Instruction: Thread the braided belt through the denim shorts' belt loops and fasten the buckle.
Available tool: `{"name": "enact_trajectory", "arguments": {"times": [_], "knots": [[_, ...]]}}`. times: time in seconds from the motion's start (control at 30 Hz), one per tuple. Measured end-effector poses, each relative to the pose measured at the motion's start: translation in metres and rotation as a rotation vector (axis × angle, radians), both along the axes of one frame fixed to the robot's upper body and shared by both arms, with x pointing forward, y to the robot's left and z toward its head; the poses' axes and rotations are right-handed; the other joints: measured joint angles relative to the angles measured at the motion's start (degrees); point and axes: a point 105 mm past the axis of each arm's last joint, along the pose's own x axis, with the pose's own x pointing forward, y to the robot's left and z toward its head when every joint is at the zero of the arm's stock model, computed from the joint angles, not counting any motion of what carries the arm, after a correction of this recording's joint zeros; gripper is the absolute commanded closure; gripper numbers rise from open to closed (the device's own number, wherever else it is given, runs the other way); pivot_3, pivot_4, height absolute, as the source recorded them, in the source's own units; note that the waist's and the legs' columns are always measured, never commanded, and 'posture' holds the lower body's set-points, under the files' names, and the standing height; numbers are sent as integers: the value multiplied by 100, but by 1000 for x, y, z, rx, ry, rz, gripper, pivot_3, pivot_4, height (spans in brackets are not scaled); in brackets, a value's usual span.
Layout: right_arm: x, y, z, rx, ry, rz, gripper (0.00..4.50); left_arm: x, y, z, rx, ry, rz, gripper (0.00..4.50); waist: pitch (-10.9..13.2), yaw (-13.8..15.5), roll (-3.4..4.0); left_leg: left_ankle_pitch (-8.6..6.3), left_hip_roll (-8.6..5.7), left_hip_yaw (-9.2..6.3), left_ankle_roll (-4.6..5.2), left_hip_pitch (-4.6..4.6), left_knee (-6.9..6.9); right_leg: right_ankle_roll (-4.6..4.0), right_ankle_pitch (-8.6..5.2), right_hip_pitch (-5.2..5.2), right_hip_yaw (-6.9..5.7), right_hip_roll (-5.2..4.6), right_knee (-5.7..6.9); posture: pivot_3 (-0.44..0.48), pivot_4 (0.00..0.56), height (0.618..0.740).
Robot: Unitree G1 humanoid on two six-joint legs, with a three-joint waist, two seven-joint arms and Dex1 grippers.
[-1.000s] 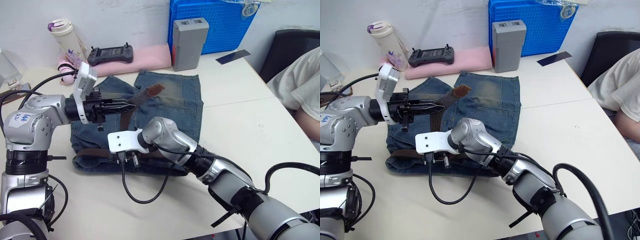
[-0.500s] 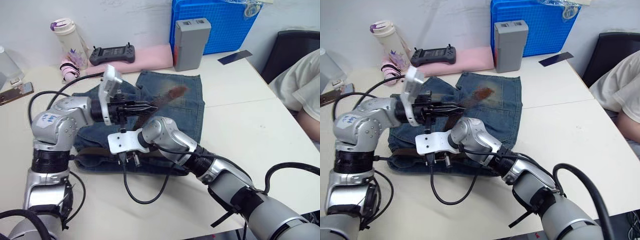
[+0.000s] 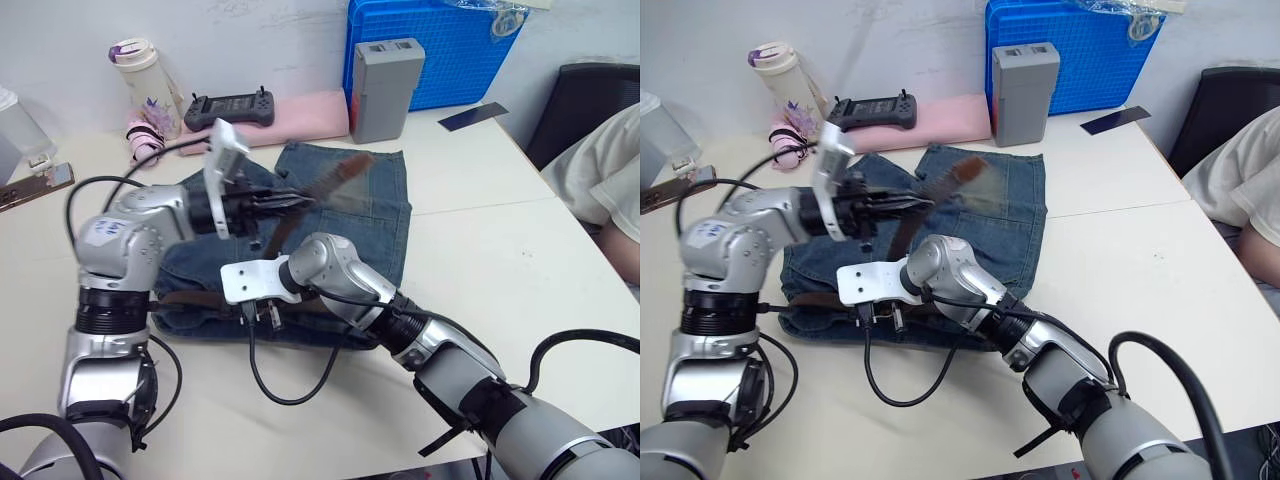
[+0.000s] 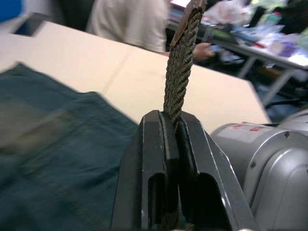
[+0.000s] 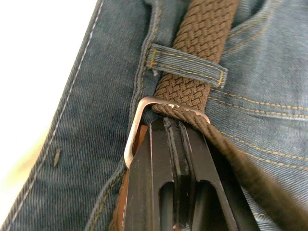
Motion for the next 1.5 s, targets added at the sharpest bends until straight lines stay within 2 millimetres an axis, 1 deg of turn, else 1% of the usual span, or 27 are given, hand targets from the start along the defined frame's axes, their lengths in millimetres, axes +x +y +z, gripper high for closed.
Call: {"name": "enact_trajectory", "arguments": {"times": [0.07, 0.1, 0.17, 0.23, 0.27, 0.33, 0.4, 0.47, 0.57, 0.73, 0.77, 0.8, 0.83, 0.93, 1.0, 1.1, 1.37, 1.5], "knots": [[0, -5, -1, 89, 19, -34, 4475, 4, 36, -10, 83, -64, 146, 4500, 2, -24, 3, 0, 0, -6, -1, 0, -7, -2, 1, -6, 5, 6, -1, 0, 150, 718], [-2, -6, 1, 131, 21, -48, 4475, 3, 56, -18, 141, -97, 218, 4500, 2, -40, 4, 0, 0, -13, -2, -2, -13, -3, 1, -10, 4, 8, -7, 0, 150, 718], [-4, -10, 3, 196, 35, -73, 4475, -5, 89, -31, 241, -147, 327, 4500, 4, -30, 6, -1, -1, -29, -1, -22, -15, -4, 1, -23, -4, 8, -17, 0, 150, 718], [-4, -15, 5, 227, 45, -99, 4475, -12, 104, -41, 328, -193, 378, 4500, 4, 15, 5, -4, -3, -35, 4, -30, -13, -4, 1, -23, -8, 5, -27, 0, 150, 718], [-4, -17, 7, 242, 48, -116, 4475, -18, 112, -49, 413, -229, 396, 4500, 4, 33, 4, -6, -4, -35, 8, -31, -14, -4, 1, -20, -9, 3, -35, 0, 150, 718], [-4, -21, 7, 257, 55, -140, 4475, -27, 121, -61, 486, -250, 412, 4500, 5, 57, 6, -9, -8, -36, 14, -35, -14, -4, 1, -18, -11, -1, -40, 0, 150, 718], [-7, -24, 7, 273, 60, -146, 4475, -34, 126, -68, 497, -244, 427, 4500, 8, 71, 1, -11, -8, -40, 16, -38, -12, -4, 1, -17, -14, -2, -43, 0, 150, 718], [-9, -26, 10, 285, 59, -147, 4475, -37, 125, -68, 498, -269, 433, 4500, 13, 77, -8, -12, -8, -41, 17, -39, -11, -4, 1, -16, -15, -2, -43, 0, 150, 718], [-12, -26, 16, 307, 48, -142, 3501, -38, 119, -65, 483, -304, 431, 4500, 14, 57, -7, -12, -6, -41, 16, -38, -13, -4, 1, -17, -15, -1, -42, 0, 150, 718], [-15, -38, 32, 359, 11, -133, 1031, -40, 117, -70, 476, -315, 426, 4500, 15, 29, -9, -13, -3, -37, 17, -39, -27, -4, 1, -24, -13, 2, -48, 0, 150, 718], [-16, -41, 35, 369, -2, -133, 726, -40, 117, -70, 475, -316, 424, 4500, 15, 40, -9, -12, -3, -39, 16, -39, -30, -4, 1, -24, -14, 1, -50, 0, 150, 718], [-19, -46, 39, 377, -22, -125, 176, -40, 117, -70, 475, -314, 425, 4500, 15, 48, -10, -13, -4, -40, 17, -39, -31, -4, 1, -23, -15, 1, -53, 0, 150, 718], [-22, -49, 39, 379, -34, -120, 15, -40, 117, -70, 474, -313, 424, 4500, 15, 51, -10, -14, -4, -39, 19, -39, -32, -4, 1, -22, -14, 0, -55, 0, 150, 718], [-25, -63, 30, 338, -66, -116, 15, -40, 117, -69, 468, -312, 422, 4500, 16, 51, -12, -15, -6, -36, 22, -39, -30, -3, 1, -19, -13, -2, -59, 0, 150, 718], [-25, -67, 21, 299, -93, -113, 15, -38, 116, -65, 453, -313, 422, 4500, 18, 50, -15, -15, -4, -37, 22, -39, -30, -3, 1, -19, -14, 0, -58, 0, 150, 718], [-27, -62, 18, 295, -125, -104, 15, -37, 114, -62, 433, -303, 419, 4500, 18, 20, -14, -14, 0, -34, 19, -37, -34, -3, 1, -24, -11, 6, -53, 0, 150, 718], [-28, -55, 6, 247, -250, -119, 15, -37, 118, -64, 412, -252, 436, 4500, 19, 50, -17, -15, -5, -36, 21, -38, -30, -3, 1, -22, -12, 1, -55, 0, 150, 718], [-28, -53, 5, 241, -331, -135, 15, -38, 118, -64, 398, -234, 441, 4500, 19, 44, -17, -14, -4, -36, 20, -37, -31, -3, 1, -22, -12, 3, -53, 0, 150, 718]]}}
